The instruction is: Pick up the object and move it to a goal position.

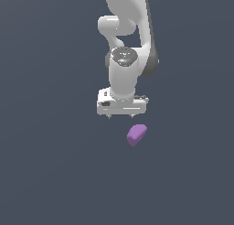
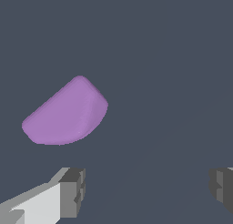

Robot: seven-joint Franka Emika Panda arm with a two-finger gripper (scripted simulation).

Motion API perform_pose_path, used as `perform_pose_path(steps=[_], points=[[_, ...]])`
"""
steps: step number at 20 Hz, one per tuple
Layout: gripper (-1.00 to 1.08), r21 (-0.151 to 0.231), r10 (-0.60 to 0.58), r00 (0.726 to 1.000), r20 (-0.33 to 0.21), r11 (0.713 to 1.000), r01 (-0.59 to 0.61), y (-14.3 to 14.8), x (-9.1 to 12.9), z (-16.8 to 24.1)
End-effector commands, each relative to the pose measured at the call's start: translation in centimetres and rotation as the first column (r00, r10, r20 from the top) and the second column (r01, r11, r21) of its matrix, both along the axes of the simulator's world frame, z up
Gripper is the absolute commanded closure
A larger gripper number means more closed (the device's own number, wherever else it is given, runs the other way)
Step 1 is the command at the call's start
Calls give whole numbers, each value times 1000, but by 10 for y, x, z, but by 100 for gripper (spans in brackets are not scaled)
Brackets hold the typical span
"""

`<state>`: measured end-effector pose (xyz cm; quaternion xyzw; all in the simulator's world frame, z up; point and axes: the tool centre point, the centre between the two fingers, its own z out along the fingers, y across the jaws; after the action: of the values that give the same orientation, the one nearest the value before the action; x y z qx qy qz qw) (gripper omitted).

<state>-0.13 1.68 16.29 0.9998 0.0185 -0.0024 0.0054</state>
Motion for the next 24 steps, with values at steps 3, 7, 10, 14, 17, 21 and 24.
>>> perform_pose_path(steps=[3, 7, 10, 14, 17, 21, 24], points=[[-92, -2, -2, 1000, 2, 1000, 2, -1, 1, 0], [-92, -17, -13, 1000, 16, 1000, 13, -7, 7, 1], [-92, -24, -19, 1000, 23, 1000, 20, -10, 10, 2], [-92, -23, -17, 1000, 22, 1000, 18, -10, 9, 2], [-92, -23, -24, 999, 22, 999, 24, -9, 9, 2], [-92, -21, -50, 999, 23, 999, 50, -7, 10, 0], [-92, -19, -81, 996, 23, 997, 81, -3, 11, -1]])
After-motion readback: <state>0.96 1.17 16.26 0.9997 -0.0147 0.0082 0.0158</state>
